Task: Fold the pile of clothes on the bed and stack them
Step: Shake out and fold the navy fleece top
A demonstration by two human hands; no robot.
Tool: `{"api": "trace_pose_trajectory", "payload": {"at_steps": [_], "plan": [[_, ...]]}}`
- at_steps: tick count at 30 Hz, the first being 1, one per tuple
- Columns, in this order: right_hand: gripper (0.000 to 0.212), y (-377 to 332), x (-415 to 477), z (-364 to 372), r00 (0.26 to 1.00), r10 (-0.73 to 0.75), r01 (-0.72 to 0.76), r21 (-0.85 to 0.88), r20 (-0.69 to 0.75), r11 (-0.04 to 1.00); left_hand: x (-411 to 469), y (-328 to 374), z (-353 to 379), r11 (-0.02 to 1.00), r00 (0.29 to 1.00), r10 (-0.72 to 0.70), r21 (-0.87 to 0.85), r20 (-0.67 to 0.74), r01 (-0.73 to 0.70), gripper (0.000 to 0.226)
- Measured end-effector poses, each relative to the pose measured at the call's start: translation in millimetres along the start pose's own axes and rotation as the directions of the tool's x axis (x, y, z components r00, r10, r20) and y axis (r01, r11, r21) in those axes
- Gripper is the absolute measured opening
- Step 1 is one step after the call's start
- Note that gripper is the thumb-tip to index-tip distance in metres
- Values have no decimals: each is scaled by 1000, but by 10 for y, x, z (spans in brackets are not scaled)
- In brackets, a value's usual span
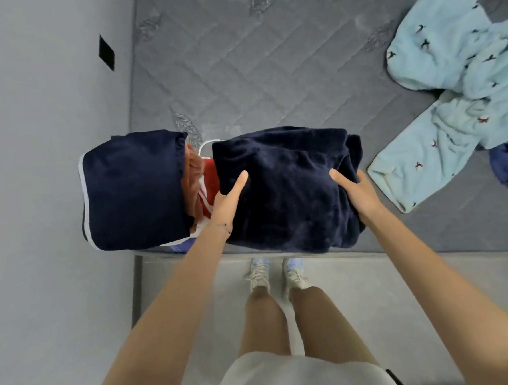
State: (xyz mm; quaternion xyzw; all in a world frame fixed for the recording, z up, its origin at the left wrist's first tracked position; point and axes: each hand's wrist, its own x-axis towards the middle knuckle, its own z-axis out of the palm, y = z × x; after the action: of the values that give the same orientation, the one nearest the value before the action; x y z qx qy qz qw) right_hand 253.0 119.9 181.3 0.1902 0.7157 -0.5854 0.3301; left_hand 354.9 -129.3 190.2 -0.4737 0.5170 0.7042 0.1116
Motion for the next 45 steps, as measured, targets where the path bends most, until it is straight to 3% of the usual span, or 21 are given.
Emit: {"api": "trace_pose_trajectory", "payload": {"at_steps": [2, 7, 10, 14, 18, 22, 25, 27, 30, 32, 38, 42, 45], "plan": [[64, 214, 230, -24, 1000, 24, -25, -8, -13, 1000, 294, -163, 56, 999, 1000, -7, 43, 12, 7, 71], [60, 725, 822, -18, 993, 47, -46, 16, -105, 999, 1015, -503, 348, 993, 997, 35, 115, -62, -27, 40], [49, 986, 1182, 37, 989, 37, -39, -13, -144, 999, 1393, -837, 434, 992, 992, 30, 122, -119, -15, 49], [48, 1326, 1517, 18, 987, 2, -25, -138, -163, 990, 1619, -1214, 487, 994, 973, 36, 110, -229, -11, 39], [41, 1578, 1566, -19, 979, 16, -64, -232, -203, 971, 1608, -1443, 544, 974, 946, 152, 208, -287, -94, 41], [54, 1514, 1434, -42, 977, 46, -115, -331, -208, 937, 1554, -1424, 568, 947, 927, 215, 299, -308, -120, 52], [85, 1300, 1179, -89, 969, -2, -131, -525, -246, 841, 1388, -1284, 576, 898, 910, 300, 406, -287, -169, 72], [90, 1121, 926, -120, 972, -44, -120, -645, -233, 755, 1191, -1117, 619, 810, 888, 401, 540, -225, -228, 80], [84, 865, 523, -131, 983, -92, -69, -776, -162, 627, 913, -780, 656, 551, 822, 568, 762, -44, -340, 73], [82, 688, 229, -143, 984, -124, -38, -823, -130, 566, 686, -564, 702, 394, 804, 589, 838, 85, -378, 66], [75, 114, -662, -344, 954, -246, -25, -866, -169, 499, -218, -145, 953, -46, 705, 526, 844, 475, -534, 62], [75, -77, -1050, -585, 936, -295, -48, -897, -194, 439, -690, -2, 1167, -230, 656, 465, 797, 594, -559, 64], [75, -166, -1244, -824, 931, -313, -61, -924, -190, 378, -931, 84, 1381, -297, 628, 453, 772, 632, -562, 65]]}}
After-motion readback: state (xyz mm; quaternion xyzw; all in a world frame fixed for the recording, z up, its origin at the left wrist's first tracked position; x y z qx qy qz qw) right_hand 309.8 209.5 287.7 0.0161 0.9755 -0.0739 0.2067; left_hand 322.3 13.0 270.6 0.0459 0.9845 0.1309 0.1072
